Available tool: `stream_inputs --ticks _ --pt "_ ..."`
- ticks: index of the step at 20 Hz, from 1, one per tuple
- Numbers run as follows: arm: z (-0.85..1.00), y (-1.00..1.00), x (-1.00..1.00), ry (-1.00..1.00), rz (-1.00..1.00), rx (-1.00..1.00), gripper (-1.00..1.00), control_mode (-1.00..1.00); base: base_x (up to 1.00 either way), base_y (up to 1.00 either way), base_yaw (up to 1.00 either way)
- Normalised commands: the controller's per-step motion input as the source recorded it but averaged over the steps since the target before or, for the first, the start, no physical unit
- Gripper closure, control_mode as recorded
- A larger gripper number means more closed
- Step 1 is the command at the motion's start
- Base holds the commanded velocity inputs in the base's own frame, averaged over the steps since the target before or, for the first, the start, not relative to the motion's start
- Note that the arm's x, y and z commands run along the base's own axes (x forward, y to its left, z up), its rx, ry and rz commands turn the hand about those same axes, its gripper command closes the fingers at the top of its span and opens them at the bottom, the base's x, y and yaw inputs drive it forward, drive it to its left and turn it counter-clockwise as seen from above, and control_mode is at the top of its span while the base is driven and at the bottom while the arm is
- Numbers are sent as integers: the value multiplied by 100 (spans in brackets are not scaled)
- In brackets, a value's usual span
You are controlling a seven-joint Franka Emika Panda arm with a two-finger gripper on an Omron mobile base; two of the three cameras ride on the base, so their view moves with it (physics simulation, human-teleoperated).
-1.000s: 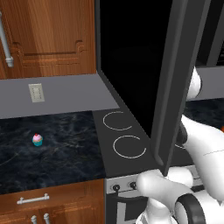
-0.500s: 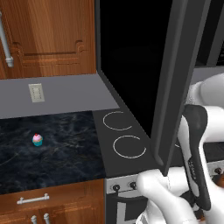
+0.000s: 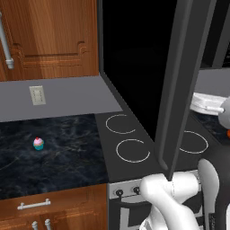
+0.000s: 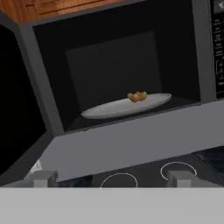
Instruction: Close the microwave door.
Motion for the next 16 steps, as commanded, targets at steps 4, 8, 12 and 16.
stream_inputs --ticks 4,8,12,16 --pt "87 0 -100 -46 -6 0 -100 -100 0 0 0" --pt "60 0 -100 -28 -1 0 -100 -100 0 0 0" --pt "8 31 -100 -19 0 -9 -100 -100 0 0 0" --pt "-4 81 -100 -1 0 -20 -100 -100 0 0 0"
